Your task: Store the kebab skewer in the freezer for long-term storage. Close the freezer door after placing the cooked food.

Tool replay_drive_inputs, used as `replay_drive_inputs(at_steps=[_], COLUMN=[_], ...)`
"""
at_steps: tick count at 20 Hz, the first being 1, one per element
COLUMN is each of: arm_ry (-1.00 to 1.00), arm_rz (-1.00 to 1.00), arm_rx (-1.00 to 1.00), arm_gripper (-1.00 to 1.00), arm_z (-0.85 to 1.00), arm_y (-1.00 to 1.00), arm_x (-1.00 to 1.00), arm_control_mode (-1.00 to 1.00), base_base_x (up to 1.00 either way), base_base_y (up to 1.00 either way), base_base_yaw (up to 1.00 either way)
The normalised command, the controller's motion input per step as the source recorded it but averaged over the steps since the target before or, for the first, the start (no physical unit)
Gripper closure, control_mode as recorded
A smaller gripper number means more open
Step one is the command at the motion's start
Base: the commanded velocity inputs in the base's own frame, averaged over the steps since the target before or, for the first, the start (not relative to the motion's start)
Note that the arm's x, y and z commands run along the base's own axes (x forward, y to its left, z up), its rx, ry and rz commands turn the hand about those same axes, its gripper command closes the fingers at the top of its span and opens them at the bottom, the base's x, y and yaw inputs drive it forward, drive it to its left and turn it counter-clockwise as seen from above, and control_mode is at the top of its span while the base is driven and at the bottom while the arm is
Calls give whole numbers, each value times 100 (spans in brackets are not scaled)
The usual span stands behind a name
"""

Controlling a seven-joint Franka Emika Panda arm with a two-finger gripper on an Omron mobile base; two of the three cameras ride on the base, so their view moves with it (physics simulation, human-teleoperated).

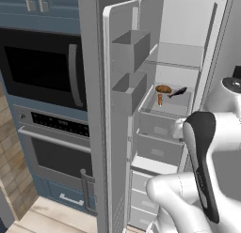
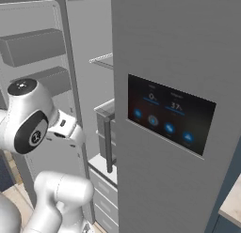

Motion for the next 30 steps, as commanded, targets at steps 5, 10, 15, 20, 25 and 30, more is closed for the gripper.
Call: replay_drive_inputs(at_steps=[5,10,15,20,25,30], arm_ry=[19,14,2,0,0,0], arm_rz=[15,1,0,0,0,0], arm_rx=[-1,-4,0,0,0,0], arm_gripper=[-100,-100,-100,-100,-100,-100], arm_z=[-1,-13,-3,0,0,0], arm_y=[19,8,0,0,0,0], arm_x=[-63,-6,0,0,-2,0], arm_control_mode=[-100,-100,-100,-100,100,100], base_base_x=[0,0,0,0,-17,-64], base_base_y=[0,0,0,0,0,10], base_base_yaw=[0,0,0,0,-2,-29])
